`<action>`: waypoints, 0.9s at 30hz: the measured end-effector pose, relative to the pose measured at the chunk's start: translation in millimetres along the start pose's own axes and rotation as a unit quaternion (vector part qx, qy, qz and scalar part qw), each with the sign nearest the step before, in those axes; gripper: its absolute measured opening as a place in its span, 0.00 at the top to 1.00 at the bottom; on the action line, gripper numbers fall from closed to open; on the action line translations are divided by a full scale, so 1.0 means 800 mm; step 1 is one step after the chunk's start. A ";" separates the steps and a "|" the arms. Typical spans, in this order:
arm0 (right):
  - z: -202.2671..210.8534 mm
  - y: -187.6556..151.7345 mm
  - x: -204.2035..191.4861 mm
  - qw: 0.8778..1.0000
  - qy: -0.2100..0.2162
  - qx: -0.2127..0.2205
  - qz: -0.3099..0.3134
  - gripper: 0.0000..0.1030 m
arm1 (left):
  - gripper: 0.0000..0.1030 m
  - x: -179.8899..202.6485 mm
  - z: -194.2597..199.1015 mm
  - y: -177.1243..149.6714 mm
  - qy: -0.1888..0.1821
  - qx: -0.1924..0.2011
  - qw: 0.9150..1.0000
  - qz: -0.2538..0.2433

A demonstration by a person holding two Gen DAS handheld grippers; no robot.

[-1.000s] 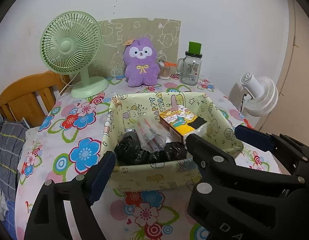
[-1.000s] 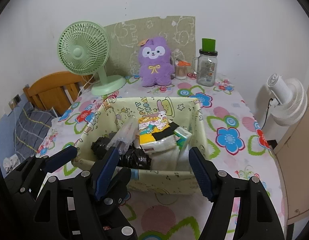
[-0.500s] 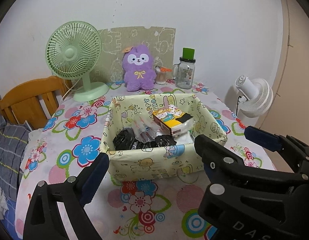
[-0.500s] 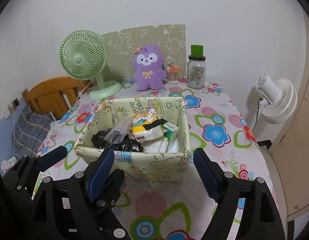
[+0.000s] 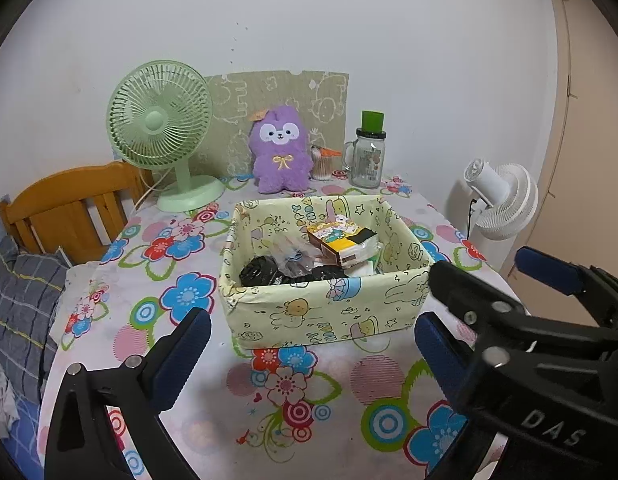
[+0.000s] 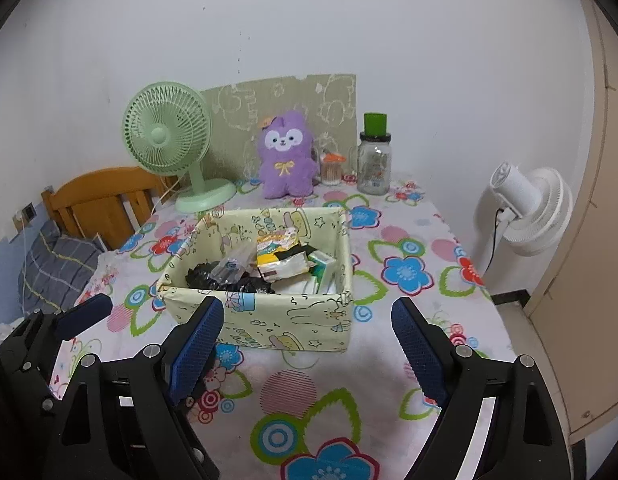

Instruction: Organize soft objects

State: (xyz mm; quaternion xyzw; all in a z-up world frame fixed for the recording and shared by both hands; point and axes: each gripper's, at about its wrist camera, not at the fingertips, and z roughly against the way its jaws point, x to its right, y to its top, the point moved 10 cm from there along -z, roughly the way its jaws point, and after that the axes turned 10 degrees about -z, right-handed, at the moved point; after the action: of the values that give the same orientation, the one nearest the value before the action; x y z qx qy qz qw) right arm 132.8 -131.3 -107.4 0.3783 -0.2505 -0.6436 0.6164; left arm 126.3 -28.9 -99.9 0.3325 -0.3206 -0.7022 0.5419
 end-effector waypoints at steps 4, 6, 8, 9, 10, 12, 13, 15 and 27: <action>0.018 0.000 0.005 1.000 -0.003 0.015 -0.003 0.14 | 0.00 -0.004 0.012 -0.003 -0.002 0.002 1.000 0.007; 0.024 0.000 0.008 1.000 -0.003 0.019 -0.005 0.14 | 0.00 -0.008 0.019 -0.004 -0.001 0.005 1.000 0.012; 0.028 -0.001 0.010 1.000 0.000 0.020 -0.011 0.14 | 0.00 -0.011 0.025 -0.003 0.005 0.010 1.000 0.012; 0.031 -0.001 0.011 1.000 0.000 0.023 -0.012 0.14 | 0.00 -0.011 0.028 -0.003 0.007 0.012 1.000 0.011; 0.035 0.000 0.012 1.000 0.000 0.026 -0.013 0.14 | 0.00 -0.012 0.031 -0.002 0.010 0.015 1.000 0.011; 0.040 0.001 0.014 0.999 0.000 0.031 -0.013 0.14 | 0.00 -0.013 0.037 -0.001 0.015 0.019 1.000 0.011; 0.044 0.002 0.015 0.999 0.000 0.034 -0.012 0.14 | 0.00 -0.014 0.040 0.000 0.018 0.021 1.000 0.009; 0.049 0.004 0.016 0.999 -0.002 0.039 -0.011 0.14 | 0.00 -0.013 0.046 0.003 0.024 0.027 0.999 0.004; 0.069 0.022 0.031 0.998 -0.011 0.067 -0.016 0.08 | 0.00 -0.010 0.061 0.020 0.022 0.051 0.998 -0.003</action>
State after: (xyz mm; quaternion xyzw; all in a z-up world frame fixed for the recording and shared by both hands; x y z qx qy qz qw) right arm 100.7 -165.6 -65.3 0.4154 -0.2940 -0.6393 0.5765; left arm 97.2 -20.1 -58.2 0.3759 -0.3429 -0.6788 0.5295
